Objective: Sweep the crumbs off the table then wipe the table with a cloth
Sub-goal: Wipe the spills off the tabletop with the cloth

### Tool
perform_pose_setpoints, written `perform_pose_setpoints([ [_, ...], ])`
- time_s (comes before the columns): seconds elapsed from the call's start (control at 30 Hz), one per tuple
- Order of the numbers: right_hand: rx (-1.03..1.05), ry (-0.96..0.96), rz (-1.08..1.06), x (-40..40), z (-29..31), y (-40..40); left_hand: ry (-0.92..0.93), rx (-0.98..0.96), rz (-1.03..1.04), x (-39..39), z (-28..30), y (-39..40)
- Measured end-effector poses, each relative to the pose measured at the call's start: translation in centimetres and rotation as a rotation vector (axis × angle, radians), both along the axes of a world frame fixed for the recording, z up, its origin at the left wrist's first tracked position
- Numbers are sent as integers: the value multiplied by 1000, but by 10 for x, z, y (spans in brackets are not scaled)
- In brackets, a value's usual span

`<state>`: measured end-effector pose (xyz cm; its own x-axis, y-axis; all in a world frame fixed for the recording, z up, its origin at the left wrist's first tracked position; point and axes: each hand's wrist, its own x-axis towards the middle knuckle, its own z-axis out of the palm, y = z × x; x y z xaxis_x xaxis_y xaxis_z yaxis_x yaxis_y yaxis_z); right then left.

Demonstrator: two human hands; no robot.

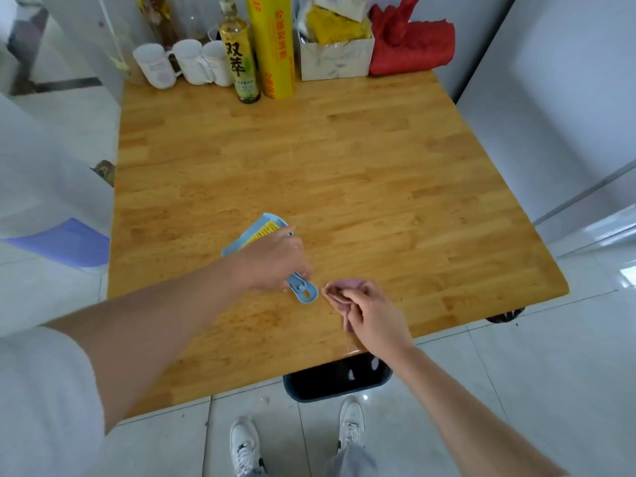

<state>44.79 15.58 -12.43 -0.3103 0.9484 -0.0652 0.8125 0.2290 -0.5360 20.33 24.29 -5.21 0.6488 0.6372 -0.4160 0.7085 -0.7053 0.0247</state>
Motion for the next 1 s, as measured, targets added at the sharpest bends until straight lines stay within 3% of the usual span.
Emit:
perform_pose_setpoints([
  [0.07,-6,10,-192,26,1,9,6,25,-36,11,7,14],
  [0.33,36,188,-482,86,13,-3,-222,130,-258,173,15,69],
  [0.63,68,264,-474,125,-1,6,-200,71,-524,387,-6,89],
  [0.83,60,232,-529,144,-3,20,-200,48,-514,405,-28,84],
  [1.0,117,275,-543,144,-3,30,-410,-81,-257,348,-12,104],
])
